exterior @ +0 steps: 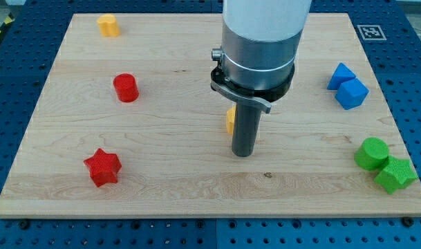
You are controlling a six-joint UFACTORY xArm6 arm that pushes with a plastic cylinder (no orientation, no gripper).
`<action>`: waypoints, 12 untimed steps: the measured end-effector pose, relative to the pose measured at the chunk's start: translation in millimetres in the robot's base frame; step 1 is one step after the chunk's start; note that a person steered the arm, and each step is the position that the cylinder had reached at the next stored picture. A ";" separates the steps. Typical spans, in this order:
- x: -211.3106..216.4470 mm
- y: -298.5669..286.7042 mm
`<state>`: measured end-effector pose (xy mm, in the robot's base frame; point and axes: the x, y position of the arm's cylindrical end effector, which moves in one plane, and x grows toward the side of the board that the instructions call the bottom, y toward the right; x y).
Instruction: Push yellow hexagon to the top center
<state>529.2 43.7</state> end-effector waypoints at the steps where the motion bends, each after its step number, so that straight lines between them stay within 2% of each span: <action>1: -38.8 -6.9; 2: -58.7 -17.0; 4: -58.9 -16.4; 5: -103.8 -19.4; 6: -102.0 -19.6; 7: -75.6 -17.0; 9: -155.9 -21.8; 11: -116.8 -14.2; 12: -141.1 -14.2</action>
